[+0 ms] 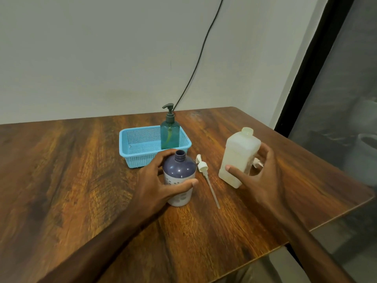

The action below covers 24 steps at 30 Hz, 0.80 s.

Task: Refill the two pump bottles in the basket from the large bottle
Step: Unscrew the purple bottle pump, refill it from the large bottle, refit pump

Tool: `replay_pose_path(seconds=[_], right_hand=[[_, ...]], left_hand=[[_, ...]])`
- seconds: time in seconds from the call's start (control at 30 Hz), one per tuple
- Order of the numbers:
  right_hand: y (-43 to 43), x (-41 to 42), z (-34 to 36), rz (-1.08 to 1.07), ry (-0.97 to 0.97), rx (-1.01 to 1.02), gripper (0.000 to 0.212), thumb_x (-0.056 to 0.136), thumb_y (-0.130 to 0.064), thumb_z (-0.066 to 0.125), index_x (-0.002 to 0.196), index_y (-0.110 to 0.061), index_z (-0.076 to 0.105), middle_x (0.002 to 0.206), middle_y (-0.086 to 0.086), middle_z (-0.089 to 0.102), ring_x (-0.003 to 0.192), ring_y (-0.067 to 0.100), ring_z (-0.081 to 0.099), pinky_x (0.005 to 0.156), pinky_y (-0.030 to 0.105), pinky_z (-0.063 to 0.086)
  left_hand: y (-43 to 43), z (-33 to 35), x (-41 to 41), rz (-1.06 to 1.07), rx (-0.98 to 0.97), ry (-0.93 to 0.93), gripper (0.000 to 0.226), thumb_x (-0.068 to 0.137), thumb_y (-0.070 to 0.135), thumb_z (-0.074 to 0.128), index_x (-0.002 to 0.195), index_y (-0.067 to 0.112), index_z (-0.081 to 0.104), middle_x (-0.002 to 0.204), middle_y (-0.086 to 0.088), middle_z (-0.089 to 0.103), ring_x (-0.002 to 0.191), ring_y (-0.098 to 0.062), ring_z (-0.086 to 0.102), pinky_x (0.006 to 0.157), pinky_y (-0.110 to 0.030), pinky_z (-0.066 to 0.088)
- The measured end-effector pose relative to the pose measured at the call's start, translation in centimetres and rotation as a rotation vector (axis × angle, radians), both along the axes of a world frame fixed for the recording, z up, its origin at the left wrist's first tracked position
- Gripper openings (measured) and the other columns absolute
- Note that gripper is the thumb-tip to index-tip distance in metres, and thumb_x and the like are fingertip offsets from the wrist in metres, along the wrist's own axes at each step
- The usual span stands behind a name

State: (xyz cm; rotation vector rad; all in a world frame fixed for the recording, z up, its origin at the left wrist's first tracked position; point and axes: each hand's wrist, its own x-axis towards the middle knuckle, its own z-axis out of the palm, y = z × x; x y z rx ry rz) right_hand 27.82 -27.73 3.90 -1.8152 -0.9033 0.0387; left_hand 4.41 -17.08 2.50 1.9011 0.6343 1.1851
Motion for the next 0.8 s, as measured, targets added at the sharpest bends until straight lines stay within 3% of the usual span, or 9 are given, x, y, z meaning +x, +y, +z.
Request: replay_pose_path(seconds=[0.13, 0.27, 0.33, 0.43, 0.53, 0.6, 0.7, 0.8], right_hand=[[-1.6, -2.3, 1.1, -0.108, -0.181, 0.146, 0.098, 0.065, -0.051, 0.085, 0.145, -0.034, 0.03, 0.151, -0.008, 0.037, 0.131, 0.017, 0.045, 0.1, 0.048, 0.049], [-1.8, -6.1, 2.3, 0.041, -0.472, 0.278, 0.053, 0.08, -0.026, 0.078, 0.126, -0.015, 0.055, 0.132, 0.0, 0.054, 0.12, 0.012, 0.05, 0.094, 0.026, 0.05], [-0.4, -7.3, 2.4, 0.175, -0.536, 0.113, 0.034, 0.086, -0.023, 0.072, 0.118, -0.021, 0.06, 0.122, -0.006, 0.061, 0.109, 0.006, 0.054, 0.092, 0.024, 0.051], [3.0, -7.6, 2.3, 0.259, -0.461, -0.304, 0.03, 0.094, -0.027, 0.061, 0.124, -0.025, 0.058, 0.126, -0.009, 0.058, 0.108, 0.006, 0.054, 0.09, 0.013, 0.037], [5.5, -7.4, 2.1, 0.299, -0.366, -0.576, 0.02, 0.098, -0.022, 0.055, 0.118, -0.019, 0.055, 0.121, 0.0, 0.059, 0.091, 0.008, 0.053, 0.081, 0.02, 0.044], [6.4, -7.5, 2.5, 0.318, -0.422, -0.63, 0.01, 0.099, -0.02, 0.054, 0.107, -0.017, 0.057, 0.111, 0.003, 0.061, 0.085, 0.01, 0.054, 0.073, 0.021, 0.048], [7.1, -7.8, 2.9, 0.309, -0.493, -0.619, 0.007, 0.097, -0.02, 0.056, 0.099, -0.014, 0.059, 0.102, 0.005, 0.062, 0.081, 0.012, 0.053, 0.061, 0.018, 0.042], [7.0, -7.8, 2.6, 0.32, -0.49, -0.58, 0.008, 0.096, -0.023, 0.059, 0.092, -0.016, 0.058, 0.098, 0.003, 0.063, 0.082, 0.012, 0.057, 0.07, 0.023, 0.05]], left_hand=[[0.5, -0.3, 0.1, 0.035, 0.026, 0.005, 0.082, 0.062, 0.048, 0.092, 0.133, 0.025, 0.057, 0.124, 0.019, 0.066, 0.116, 0.0, 0.063, 0.091, -0.02, 0.056], [0.5, -0.3, 0.1, 0.046, 0.026, -0.005, 0.081, 0.063, 0.044, 0.093, 0.132, 0.024, 0.057, 0.124, 0.018, 0.066, 0.114, 0.001, 0.063, 0.091, -0.019, 0.056], [0.3, -0.3, 0.1, 0.05, 0.034, -0.023, 0.079, 0.063, 0.043, 0.093, 0.131, 0.025, 0.057, 0.122, 0.019, 0.066, 0.114, 0.0, 0.064, 0.09, -0.017, 0.055], [0.4, -0.1, 0.0, 0.056, 0.043, -0.053, 0.076, 0.064, 0.038, 0.094, 0.129, 0.028, 0.057, 0.121, 0.022, 0.066, 0.115, -0.002, 0.064, 0.091, -0.017, 0.054], [0.5, 0.2, 0.0, 0.061, 0.07, -0.055, 0.074, 0.063, 0.04, 0.094, 0.127, 0.034, 0.056, 0.121, 0.025, 0.065, 0.114, -0.003, 0.065, 0.09, -0.019, 0.055], [0.5, 0.1, -0.1, 0.064, 0.082, -0.054, 0.075, 0.063, 0.042, 0.093, 0.128, 0.032, 0.057, 0.12, 0.024, 0.066, 0.113, -0.002, 0.065, 0.09, -0.019, 0.055], [0.6, 0.0, -0.1, 0.074, 0.091, -0.051, 0.077, 0.063, 0.044, 0.094, 0.13, 0.026, 0.058, 0.12, 0.019, 0.068, 0.112, -0.004, 0.066, 0.091, -0.022, 0.056], [0.5, 0.1, -0.1, 0.065, 0.093, -0.056, 0.077, 0.063, 0.041, 0.094, 0.129, 0.027, 0.058, 0.119, 0.019, 0.067, 0.111, -0.003, 0.066, 0.09, -0.019, 0.055]])
